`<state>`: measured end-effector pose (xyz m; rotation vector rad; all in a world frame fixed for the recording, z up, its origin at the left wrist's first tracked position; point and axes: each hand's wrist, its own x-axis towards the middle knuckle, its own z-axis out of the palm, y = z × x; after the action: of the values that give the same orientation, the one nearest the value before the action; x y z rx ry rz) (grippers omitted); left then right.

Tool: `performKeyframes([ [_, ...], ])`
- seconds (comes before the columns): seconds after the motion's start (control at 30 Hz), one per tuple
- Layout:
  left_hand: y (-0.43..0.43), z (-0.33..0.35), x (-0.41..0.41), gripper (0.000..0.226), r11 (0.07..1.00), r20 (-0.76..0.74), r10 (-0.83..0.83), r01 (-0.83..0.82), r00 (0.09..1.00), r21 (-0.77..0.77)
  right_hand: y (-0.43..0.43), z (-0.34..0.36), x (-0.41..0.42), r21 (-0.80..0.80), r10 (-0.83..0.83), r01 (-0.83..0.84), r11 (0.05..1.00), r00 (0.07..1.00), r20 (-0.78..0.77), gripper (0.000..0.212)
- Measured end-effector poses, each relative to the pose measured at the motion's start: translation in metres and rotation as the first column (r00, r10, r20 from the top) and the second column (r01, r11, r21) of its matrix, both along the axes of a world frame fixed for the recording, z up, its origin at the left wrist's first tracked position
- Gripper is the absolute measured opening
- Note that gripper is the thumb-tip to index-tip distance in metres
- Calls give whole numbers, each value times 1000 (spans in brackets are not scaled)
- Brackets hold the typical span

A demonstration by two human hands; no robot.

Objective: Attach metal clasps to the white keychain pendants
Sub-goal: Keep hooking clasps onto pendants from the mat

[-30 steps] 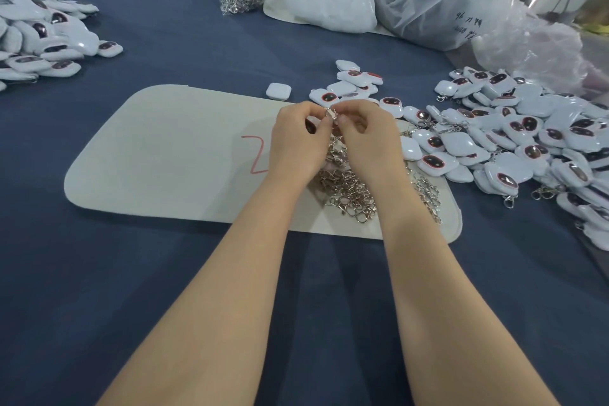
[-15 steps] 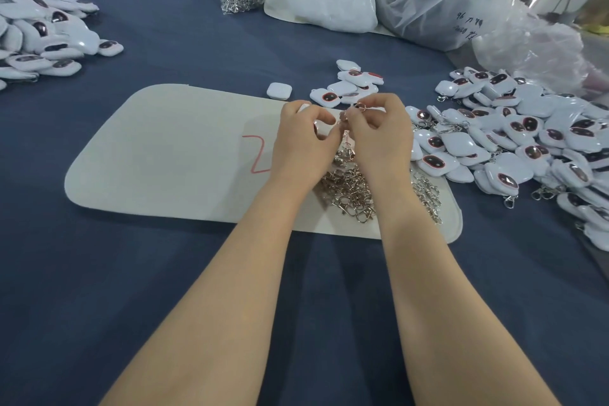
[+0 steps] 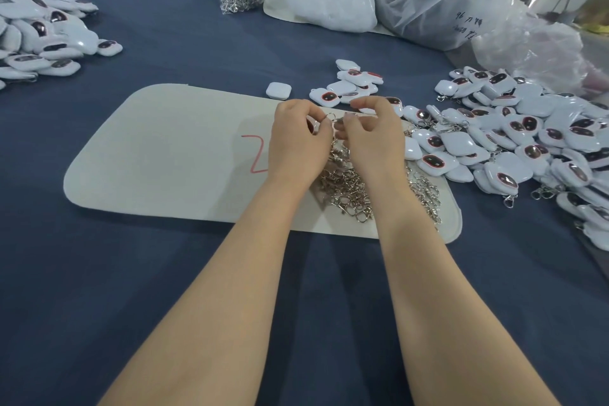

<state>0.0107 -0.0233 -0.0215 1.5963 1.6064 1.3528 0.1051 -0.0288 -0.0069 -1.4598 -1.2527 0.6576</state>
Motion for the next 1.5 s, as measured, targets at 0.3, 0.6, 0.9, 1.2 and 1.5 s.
performKeyframes([
  [0.3, -1, -1, 0, 8, 1000, -72, 10, -8, 997, 26, -2, 2, -5, 52, 69, -85, 995, 965, 252, 19],
  [0.6, 0, -1, 0, 7, 999, -54, 45, -44, 998, 21, -2, 2, -6, 79, 77, -98, 992, 970, 232, 15],
  [0.9, -2, 0, 2, 8, 999, -56, 32, -30, 998, 28, -3, 1, -4, 142, 34, -71, 987, 968, 248, 13],
  [1.2, -3, 2, 2, 9, 999, -80, 5, -1, 997, 46, -4, 0, -5, 153, -2, -42, 987, 962, 274, 11],
  [1.5, -5, 4, 0, 8, 999, -73, 0, 3, 997, 47, -5, 0, -7, 167, -10, -37, 985, 962, 274, 11],
])
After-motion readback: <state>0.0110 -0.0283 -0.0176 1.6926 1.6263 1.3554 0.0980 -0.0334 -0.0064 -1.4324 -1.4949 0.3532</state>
